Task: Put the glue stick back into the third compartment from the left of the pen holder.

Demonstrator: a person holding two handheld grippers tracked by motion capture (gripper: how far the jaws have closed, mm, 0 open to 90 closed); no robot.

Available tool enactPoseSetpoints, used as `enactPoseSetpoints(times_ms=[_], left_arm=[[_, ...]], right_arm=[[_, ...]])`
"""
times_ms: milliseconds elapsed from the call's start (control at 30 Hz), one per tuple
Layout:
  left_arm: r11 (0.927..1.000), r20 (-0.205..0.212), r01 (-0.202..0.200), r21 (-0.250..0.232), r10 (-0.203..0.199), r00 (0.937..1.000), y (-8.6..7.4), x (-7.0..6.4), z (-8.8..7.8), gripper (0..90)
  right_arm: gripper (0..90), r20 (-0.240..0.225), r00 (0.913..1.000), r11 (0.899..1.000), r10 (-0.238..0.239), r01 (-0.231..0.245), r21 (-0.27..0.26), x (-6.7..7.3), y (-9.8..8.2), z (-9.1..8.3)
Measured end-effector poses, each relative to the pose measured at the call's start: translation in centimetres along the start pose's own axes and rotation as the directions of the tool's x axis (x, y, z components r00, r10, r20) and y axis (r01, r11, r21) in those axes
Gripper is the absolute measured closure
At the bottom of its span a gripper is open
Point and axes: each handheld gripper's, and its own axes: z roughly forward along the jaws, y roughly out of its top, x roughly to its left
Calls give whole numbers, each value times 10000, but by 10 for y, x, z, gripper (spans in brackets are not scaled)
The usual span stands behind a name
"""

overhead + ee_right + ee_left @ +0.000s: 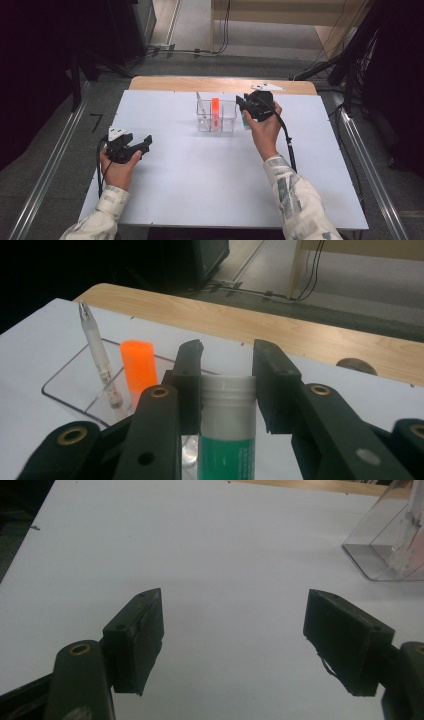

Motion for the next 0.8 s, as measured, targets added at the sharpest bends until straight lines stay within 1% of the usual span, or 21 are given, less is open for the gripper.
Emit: enactPoseSetpoints(times_ms=[267,533,700,800], left_arm=[[10000,18,-14,-8,14,10000,0,0,0,248],[10000,13,-23,13,23,10000,0,0,0,248],[10000,17,-15,4,15,10000,0,0,0,248],[10000,34,-16,-14,16,10000,0,1,0,248]], right_arm=[[643,-100,9999,10000,-40,40,-5,9,14,13],[643,-159,9999,10000,63,-63,-5,13,24,24],[643,-182,9998,10000,34,-34,-25,16,31,28],[643,-190,9998,9999,106,-106,-38,18,35,31]])
